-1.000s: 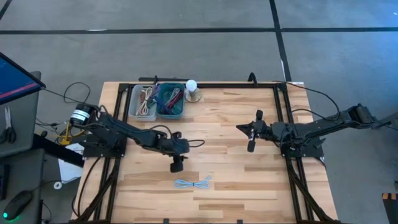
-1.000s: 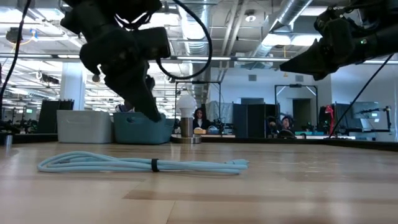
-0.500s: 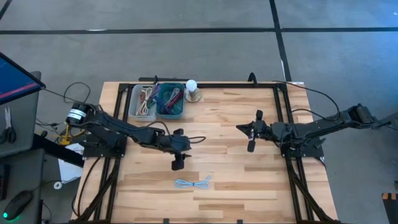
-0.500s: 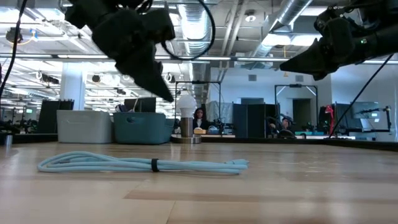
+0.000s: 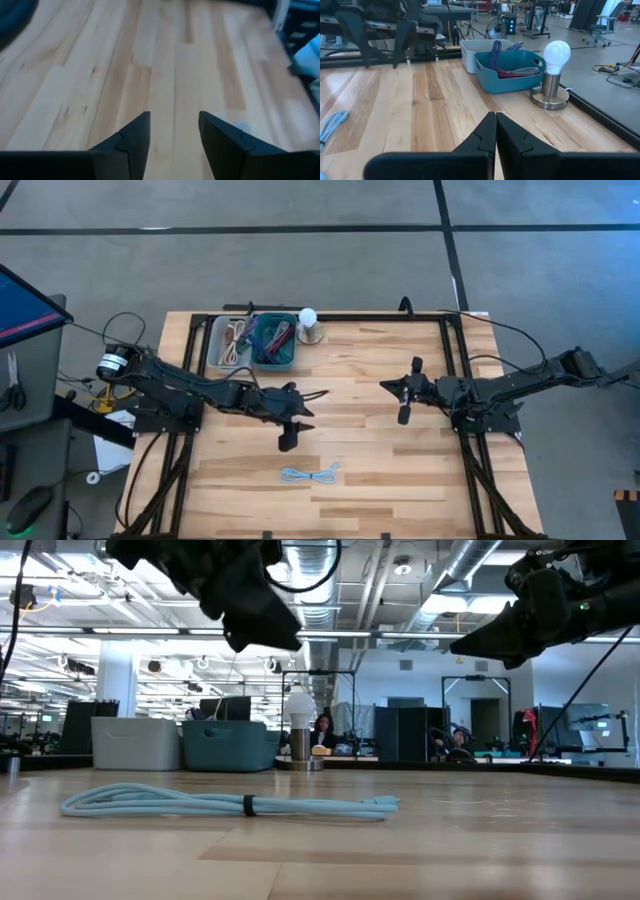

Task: Pick & Place USB Port
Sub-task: Put the light blue charger cable into the gray bin

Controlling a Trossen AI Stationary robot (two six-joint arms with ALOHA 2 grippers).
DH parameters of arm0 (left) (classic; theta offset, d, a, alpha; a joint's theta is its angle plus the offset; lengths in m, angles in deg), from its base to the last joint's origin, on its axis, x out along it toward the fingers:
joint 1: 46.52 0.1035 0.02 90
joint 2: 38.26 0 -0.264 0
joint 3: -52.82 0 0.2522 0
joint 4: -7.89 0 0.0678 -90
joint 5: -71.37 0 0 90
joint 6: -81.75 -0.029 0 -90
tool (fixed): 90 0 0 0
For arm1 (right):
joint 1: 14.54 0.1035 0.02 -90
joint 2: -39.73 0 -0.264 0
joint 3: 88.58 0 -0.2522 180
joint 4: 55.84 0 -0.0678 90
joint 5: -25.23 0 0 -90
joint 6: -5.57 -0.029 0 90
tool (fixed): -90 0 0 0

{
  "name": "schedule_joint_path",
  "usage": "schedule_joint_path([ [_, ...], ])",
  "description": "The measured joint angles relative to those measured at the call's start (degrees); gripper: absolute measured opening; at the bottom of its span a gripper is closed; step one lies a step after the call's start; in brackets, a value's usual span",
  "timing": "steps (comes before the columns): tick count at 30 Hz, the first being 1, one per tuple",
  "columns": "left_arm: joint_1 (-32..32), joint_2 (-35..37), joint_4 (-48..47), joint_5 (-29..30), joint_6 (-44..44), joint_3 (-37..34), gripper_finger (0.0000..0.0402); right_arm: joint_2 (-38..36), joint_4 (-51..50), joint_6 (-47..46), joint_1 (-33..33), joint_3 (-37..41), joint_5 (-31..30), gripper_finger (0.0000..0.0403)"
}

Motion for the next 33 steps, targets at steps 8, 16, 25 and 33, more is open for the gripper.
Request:
schedule_joint_path([
  [8, -1.25, 0.07, 3.12, -13.68, 1.11, 0.00, 0.0168, 0.00, 0.04, -0.02, 0.00, 0.00, 0.00, 0.0003],
  [16, -6.84, -1.03, 3.76, -3.99, 3.19, -0.02, 0.0168, 0.00, 0.18, 0.00, 0.02, 0.00, 0.00, 0.0003],
  [25, -10.62, -9.28, 4.48, 0.83, 8.35, 0.11, 0.0168, 0.00, 0.52, -0.02, 0.04, 0.00, 0.02, 0.0003],
  [33, -13.53, -16.76, 4.67, 2.06, 8.76, 4.91, 0.0168, 0.00, 0.48, -0.04, 0.04, 0.00, 0.02, 0.0003],
])
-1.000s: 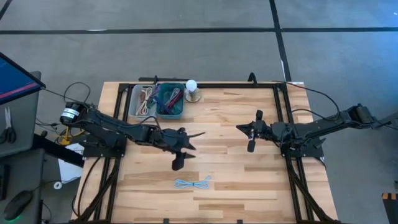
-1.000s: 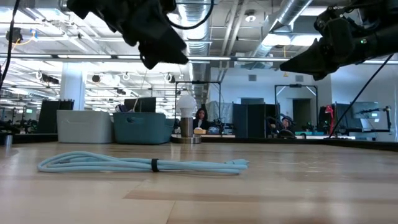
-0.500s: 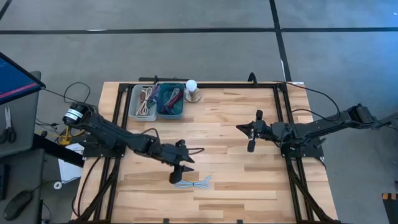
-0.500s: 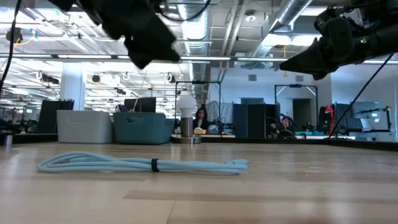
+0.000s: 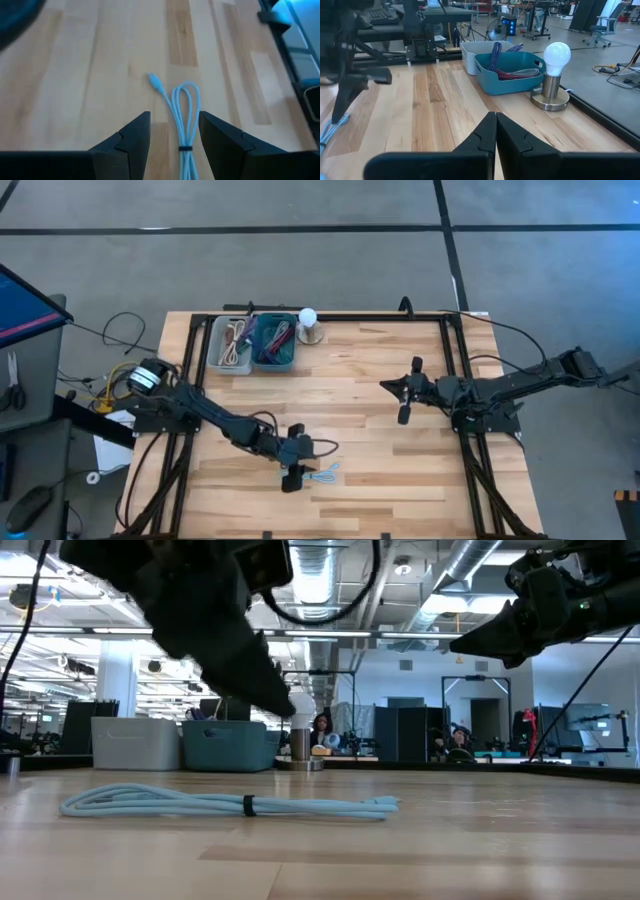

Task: Pick & Place USB Port
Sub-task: Put the light blue charger cable into the gray bin

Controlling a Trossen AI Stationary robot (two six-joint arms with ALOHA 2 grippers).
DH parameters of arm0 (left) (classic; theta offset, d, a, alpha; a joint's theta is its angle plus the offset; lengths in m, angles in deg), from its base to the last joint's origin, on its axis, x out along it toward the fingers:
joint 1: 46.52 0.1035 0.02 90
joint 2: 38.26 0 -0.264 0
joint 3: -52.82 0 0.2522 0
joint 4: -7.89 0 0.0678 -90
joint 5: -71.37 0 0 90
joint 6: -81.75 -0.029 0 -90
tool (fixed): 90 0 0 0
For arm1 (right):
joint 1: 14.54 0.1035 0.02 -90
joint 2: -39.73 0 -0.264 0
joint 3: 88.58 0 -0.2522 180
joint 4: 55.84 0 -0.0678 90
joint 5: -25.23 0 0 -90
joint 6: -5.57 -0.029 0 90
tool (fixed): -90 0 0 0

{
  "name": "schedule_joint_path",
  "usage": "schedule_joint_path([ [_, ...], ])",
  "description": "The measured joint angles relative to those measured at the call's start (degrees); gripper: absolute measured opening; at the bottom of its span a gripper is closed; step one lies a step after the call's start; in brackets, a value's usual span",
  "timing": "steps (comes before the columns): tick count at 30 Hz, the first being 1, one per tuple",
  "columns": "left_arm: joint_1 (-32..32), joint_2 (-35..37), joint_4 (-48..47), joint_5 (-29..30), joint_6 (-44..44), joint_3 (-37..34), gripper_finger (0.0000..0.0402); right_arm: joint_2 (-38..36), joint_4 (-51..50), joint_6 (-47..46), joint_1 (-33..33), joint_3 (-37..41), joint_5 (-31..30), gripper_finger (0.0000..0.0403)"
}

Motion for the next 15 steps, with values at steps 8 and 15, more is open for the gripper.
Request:
schedule_joint_path([
  [8, -1.09, -4.87, -0.32, -1.65, 4.85, 0.74, 0.0168, 0.00, 0.00, 0.00, 0.00, 0.00, 0.02, 0.0003],
  [15, -1.48, -5.47, -0.29, -4.37, 9.50, 0.75, 0.0168, 0.00, -0.01, 0.00, 0.00, 0.00, 0.02, 0.0003],
])
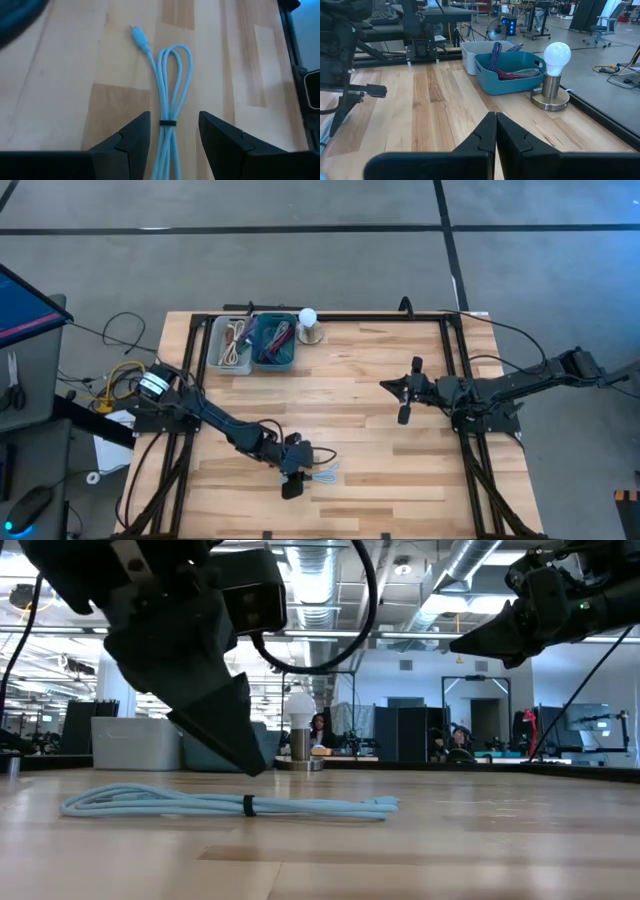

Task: Pick & Place USB Port
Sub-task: Put the light blue charger cable into the gray bin

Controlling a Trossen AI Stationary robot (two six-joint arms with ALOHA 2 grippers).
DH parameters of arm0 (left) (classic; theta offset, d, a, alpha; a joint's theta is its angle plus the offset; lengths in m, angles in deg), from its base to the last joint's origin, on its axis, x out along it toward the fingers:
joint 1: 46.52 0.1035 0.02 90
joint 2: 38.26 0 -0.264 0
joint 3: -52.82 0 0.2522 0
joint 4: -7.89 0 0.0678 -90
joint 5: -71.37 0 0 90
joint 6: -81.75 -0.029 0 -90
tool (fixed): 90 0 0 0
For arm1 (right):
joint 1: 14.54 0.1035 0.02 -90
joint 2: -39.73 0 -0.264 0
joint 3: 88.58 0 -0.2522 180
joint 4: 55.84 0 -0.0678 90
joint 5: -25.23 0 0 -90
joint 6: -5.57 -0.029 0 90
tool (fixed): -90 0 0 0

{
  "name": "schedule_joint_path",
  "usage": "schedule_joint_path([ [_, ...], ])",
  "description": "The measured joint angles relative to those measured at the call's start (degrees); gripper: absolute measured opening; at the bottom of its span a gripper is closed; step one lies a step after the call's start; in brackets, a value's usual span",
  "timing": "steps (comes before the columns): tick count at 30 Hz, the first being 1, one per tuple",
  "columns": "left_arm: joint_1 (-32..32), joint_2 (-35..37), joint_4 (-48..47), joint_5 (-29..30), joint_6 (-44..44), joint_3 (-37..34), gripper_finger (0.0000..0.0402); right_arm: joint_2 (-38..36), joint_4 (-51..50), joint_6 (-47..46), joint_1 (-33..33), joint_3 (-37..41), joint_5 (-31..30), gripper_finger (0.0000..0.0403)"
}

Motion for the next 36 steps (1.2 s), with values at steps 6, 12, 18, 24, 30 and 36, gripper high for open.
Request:
schedule_joint_path([
  [6, -0.17, -0.94, -0.20, -1.32, 1.25, -0.02, 0.0168, 0.00, 0.00, 0.00, 0.00, 0.00, 0.00, 0.0003],
  [12, -0.44, -4.71, 0.56, -1.49, 2.70, 0.11, 0.0168, 0.00, 0.01, 0.00, 0.07, 0.00, 0.02, 0.0003],
  [18, -0.47, -5.46, 0.73, -1.03, 2.68, 0.11, 0.0158, 0.00, 0.02, -0.50, 0.05, 0.00, 0.04, 0.0003],
  [24, -0.40, -5.57, 0.18, -0.76, 2.70, 0.03, 0.0090, 0.00, 0.06, -1.51, 0.04, 0.00, 0.04, 0.0003],
  [30, -0.38, -5.68, 0.08, -0.83, 2.96, -0.01, 0.0026, 0.00, 0.60, -1.51, 0.04, 0.00, 0.04, 0.0003],
  [36, -0.45, -5.56, 0.13, 0.13, 2.18, -0.04, 0.0009, 0.00, 0.57, -1.51, 0.04, 0.00, 0.04, 0.0003],
])
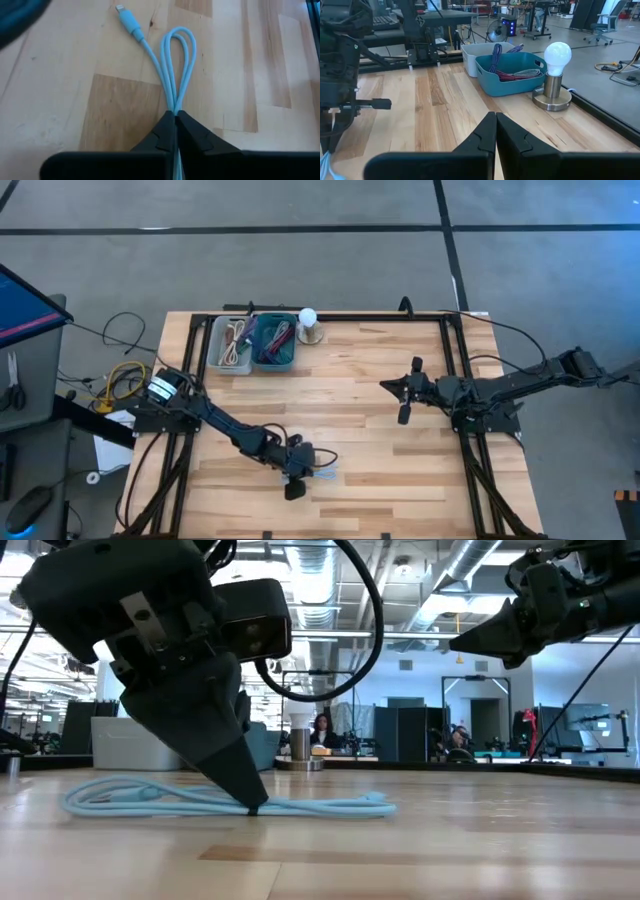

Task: Pick & Place USB Port
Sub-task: Put the light blue charger cable into the gray bin

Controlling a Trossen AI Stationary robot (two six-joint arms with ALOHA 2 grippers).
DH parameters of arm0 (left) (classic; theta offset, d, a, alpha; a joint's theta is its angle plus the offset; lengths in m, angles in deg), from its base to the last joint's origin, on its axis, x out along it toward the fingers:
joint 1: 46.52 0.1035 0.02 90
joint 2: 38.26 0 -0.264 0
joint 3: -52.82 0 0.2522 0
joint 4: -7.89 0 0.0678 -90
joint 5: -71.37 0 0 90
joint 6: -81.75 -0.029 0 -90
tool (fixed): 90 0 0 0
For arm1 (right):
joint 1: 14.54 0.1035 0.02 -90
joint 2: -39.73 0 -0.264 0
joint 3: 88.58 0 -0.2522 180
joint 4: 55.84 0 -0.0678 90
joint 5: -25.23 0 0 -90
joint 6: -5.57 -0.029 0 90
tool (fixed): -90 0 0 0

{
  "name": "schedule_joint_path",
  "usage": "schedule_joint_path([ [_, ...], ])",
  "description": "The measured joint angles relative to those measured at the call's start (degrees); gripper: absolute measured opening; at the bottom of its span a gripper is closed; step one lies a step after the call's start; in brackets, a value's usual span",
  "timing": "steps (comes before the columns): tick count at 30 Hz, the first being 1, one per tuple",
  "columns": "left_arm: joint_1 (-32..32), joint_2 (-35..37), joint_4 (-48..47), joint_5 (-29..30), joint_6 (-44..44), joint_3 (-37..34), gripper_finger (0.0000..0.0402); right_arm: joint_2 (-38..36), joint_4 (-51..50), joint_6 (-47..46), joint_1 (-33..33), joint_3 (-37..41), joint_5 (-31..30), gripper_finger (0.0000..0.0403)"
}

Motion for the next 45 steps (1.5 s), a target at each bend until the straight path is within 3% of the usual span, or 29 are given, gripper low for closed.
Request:
schedule_joint_path([
  [8, 0.68, 5.21, -2.96, 2.84, -7.49, -0.50, 0.0008, 0.00, -0.07, 0.00, 0.00, 0.00, 0.00, 0.0003],
  [15, 1.81, 16.27, -16.44, 14.70, -10.82, -0.33, 0.0008, 0.00, -0.13, 0.02, 0.00, 0.00, 0.00, 0.0003],
  [22, 5.12, 26.91, -22.75, 22.74, -19.08, -0.24, 0.0008, -0.02, -0.14, 0.02, -0.02, -0.02, 0.00, 0.0003],
  [30, 14.15, 38.30, -30.79, 32.05, -25.08, -0.83, 0.0008, -0.02, -0.14, 0.05, -0.02, -0.02, 0.00, 0.0003],
  [45, 34.84, 63.13, -30.89, 36.77, -30.45, -13.82, 0.0008, -0.02, -0.14, 0.61, -0.04, -0.02, -0.04, 0.0003],
])
